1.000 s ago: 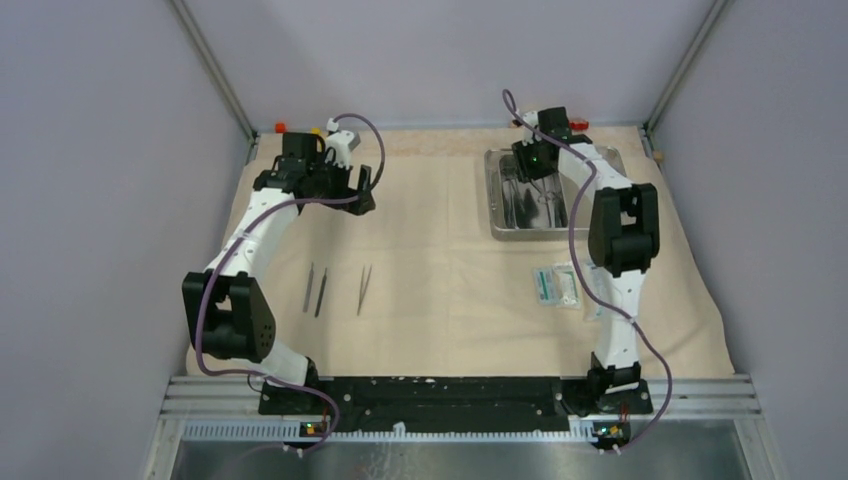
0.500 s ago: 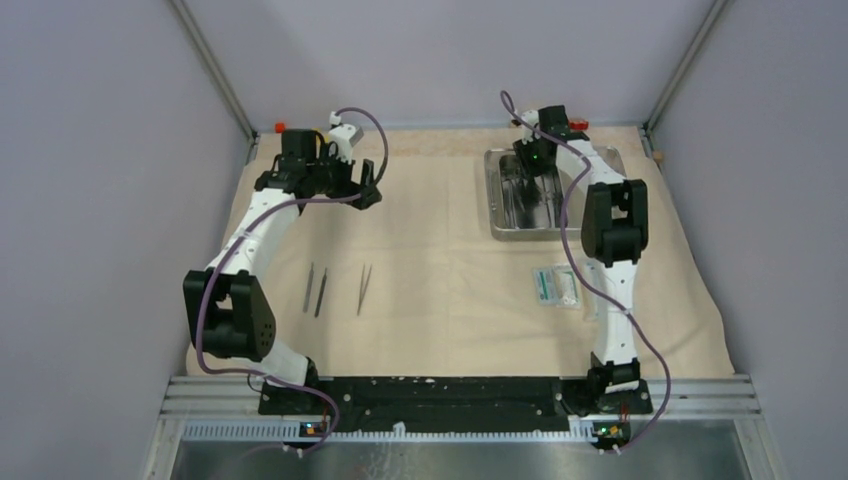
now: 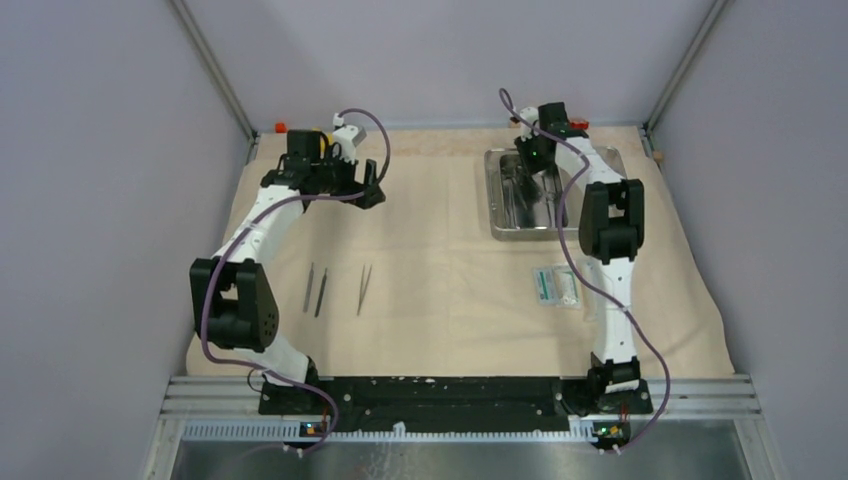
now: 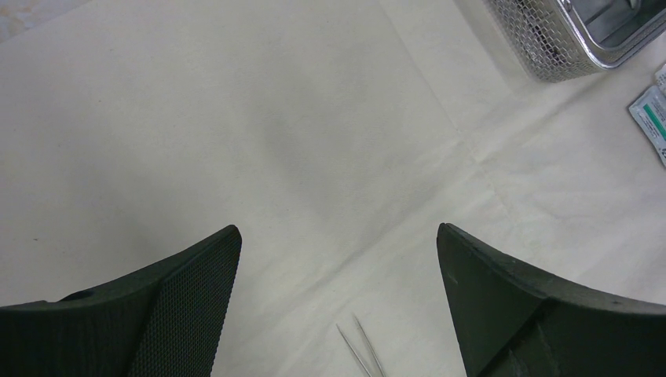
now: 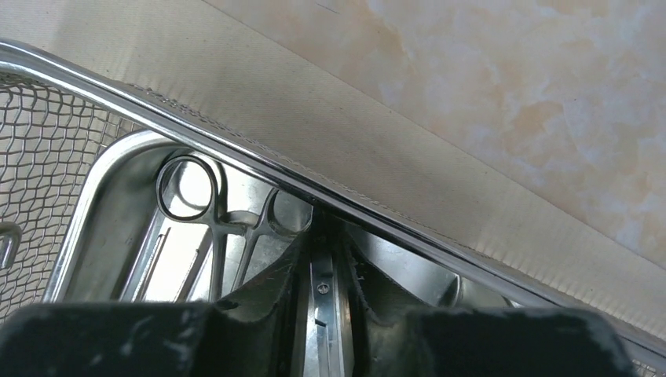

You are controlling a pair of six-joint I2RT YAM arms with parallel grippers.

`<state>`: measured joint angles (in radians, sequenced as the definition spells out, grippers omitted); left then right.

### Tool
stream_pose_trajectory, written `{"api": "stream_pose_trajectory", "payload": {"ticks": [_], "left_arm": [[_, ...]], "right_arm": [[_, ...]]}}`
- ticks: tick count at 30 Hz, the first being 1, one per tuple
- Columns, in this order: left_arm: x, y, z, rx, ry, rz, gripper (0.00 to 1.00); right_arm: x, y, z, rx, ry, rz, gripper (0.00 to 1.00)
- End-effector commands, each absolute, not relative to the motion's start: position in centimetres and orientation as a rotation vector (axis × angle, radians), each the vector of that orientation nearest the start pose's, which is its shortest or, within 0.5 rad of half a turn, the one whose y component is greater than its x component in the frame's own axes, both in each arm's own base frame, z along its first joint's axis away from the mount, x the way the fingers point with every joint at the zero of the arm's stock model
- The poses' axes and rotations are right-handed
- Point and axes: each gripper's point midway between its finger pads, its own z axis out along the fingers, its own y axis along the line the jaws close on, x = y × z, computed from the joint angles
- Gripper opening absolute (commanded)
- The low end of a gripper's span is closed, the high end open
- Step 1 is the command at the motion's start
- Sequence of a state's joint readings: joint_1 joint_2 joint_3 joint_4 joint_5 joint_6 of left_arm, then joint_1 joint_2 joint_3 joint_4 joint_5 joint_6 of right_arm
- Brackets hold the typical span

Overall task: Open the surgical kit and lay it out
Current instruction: Pick up the medical item from the container.

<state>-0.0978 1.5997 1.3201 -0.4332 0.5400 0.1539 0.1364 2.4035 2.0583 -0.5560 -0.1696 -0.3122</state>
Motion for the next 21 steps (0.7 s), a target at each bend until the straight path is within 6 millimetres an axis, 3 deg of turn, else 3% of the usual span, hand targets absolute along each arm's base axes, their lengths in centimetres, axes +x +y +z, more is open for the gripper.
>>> {"api": "stream_pose_trajectory", "payload": {"ticks": [1,7,17,21], "left_arm": [[42.7,-12.9,19.8,0.566,2.103,-0.597,0.99],[43.5,-12.5,19.4,0.568,2.126,-0.558,0.99],[44.0,-13.2,19.6,0.598,2.108,-0.606,0.99],[44.0,-13.5,19.5,0.604,2.108,-0.626,0.99]], "right_arm": [[58.1,8.7,3.1,-0.614,2.425,0.116,0.15],[58.2,8.8,5.0,-0.579,2.406,0.142,0.00],[58.1,9.7,11.6,-0.470,2.290,0.202,0.00],[57.8,9.8,13.1,-0.415,2.269,0.217,0.00]]}}
